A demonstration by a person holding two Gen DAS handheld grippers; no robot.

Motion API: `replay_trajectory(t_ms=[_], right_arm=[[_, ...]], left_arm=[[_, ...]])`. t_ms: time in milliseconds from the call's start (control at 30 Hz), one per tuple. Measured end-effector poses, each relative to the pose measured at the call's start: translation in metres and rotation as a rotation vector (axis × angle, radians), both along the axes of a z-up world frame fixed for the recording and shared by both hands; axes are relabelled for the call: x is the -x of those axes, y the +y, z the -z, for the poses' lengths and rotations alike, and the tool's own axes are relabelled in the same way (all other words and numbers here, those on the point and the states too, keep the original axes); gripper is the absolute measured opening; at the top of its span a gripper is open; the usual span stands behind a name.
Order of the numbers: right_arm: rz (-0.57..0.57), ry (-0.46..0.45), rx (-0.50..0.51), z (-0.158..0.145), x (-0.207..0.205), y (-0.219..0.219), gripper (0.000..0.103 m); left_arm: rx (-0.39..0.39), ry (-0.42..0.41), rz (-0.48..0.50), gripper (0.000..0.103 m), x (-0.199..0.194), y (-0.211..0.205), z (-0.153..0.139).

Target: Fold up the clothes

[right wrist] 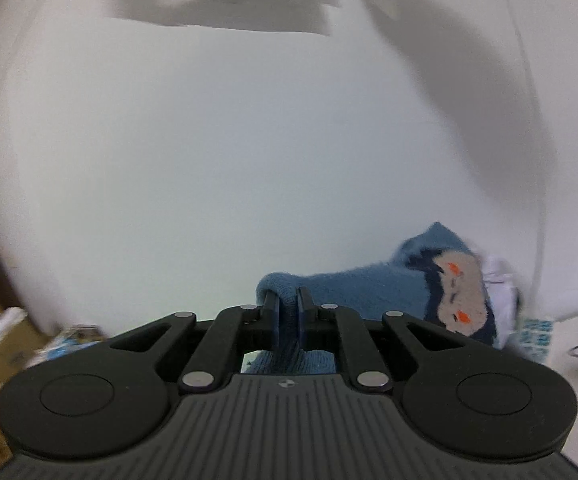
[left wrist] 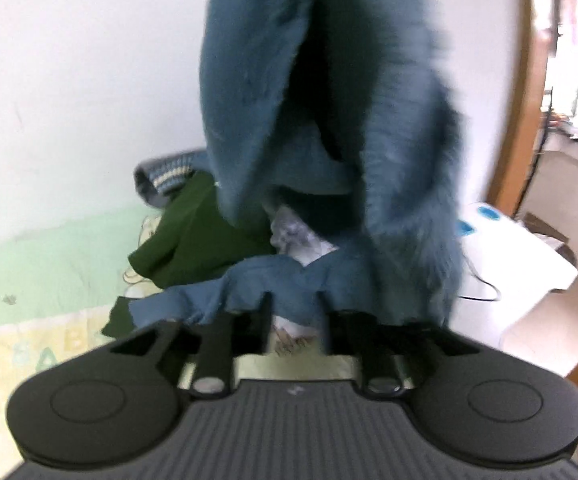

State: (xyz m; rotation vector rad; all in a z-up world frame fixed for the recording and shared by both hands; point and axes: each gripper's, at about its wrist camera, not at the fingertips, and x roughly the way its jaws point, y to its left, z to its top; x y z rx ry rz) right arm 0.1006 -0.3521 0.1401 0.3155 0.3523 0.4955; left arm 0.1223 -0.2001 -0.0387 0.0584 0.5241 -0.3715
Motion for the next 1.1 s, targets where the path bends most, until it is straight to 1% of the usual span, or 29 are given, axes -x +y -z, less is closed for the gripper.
replay_trajectory(t_ms=[33, 100, 200, 267, 300, 367, 400, 467, 500, 533, 667, 733, 833, 900, 1000, 1100], right_arm=[[-0.023, -0.008, -0.013, -0.002, 0.008, 0.006, 0.008], [-0.063, -0.024, -0.058, -0.007, 0.024, 0.014, 0.008], [-0.11, -0.049, -0.083, -0.015, 0.044, 0.03, 0.008], [-0.139, -0.066, -0.091, -0.021, 0.056, 0.041, 0.008], [-0.154, -0.072, -0.095, -0.023, 0.062, 0.048, 0.009], [-0.197, -0.073, -0.1, -0.023, 0.069, 0.061, 0.009], [-0.209, -0.07, -0.104, -0.022, 0.073, 0.068, 0.009], [-0.225, -0.066, -0.102, -0.021, 0.081, 0.082, 0.009], [-0.227, -0.066, -0.095, -0.022, 0.086, 0.088, 0.009], [-0.224, -0.062, -0.093, -0.023, 0.09, 0.092, 0.009], [-0.193, -0.058, -0.091, -0.027, 0.101, 0.105, 0.009], [-0.166, -0.07, -0.098, -0.019, 0.086, 0.108, 0.009], [-0.117, -0.093, -0.092, -0.018, 0.104, 0.115, 0.009], [-0.103, -0.104, -0.084, -0.021, 0.115, 0.127, 0.009], [-0.102, -0.116, -0.095, -0.024, 0.134, 0.142, 0.009], [-0.084, -0.154, -0.113, -0.031, 0.157, 0.157, 0.009]], left_arm=[[-0.002, -0.023, 0.003, 0.067, 0.018, 0.006, -0.002], [-0.001, -0.058, -0.017, 0.077, 0.051, 0.019, -0.004], [-0.023, -0.07, -0.021, 0.078, 0.089, 0.034, -0.009], [0.006, -0.065, -0.03, 0.086, 0.107, 0.045, -0.013], [0.01, -0.068, -0.043, 0.092, 0.111, 0.048, -0.014], [-0.015, -0.096, -0.093, 0.093, 0.112, 0.049, -0.016], [-0.021, -0.099, -0.109, 0.089, 0.109, 0.048, -0.017], [-0.01, -0.108, -0.117, 0.075, 0.105, 0.046, -0.02], [-0.037, -0.103, -0.133, 0.04, 0.102, 0.045, -0.019], [-0.06, -0.098, -0.148, 0.007, 0.099, 0.043, -0.019], [-0.014, -0.075, -0.211, 0.008, 0.106, 0.081, -0.022], [-0.008, -0.087, -0.256, 0.008, 0.116, 0.107, -0.03], [0.019, -0.083, -0.281, 0.008, 0.131, 0.149, -0.048], [0.021, -0.089, -0.302, 0.008, 0.14, 0.174, -0.063], [0.027, -0.13, -0.341, 0.008, 0.158, 0.211, -0.089], [0.024, -0.183, -0.353, 0.008, 0.173, 0.244, -0.118]])
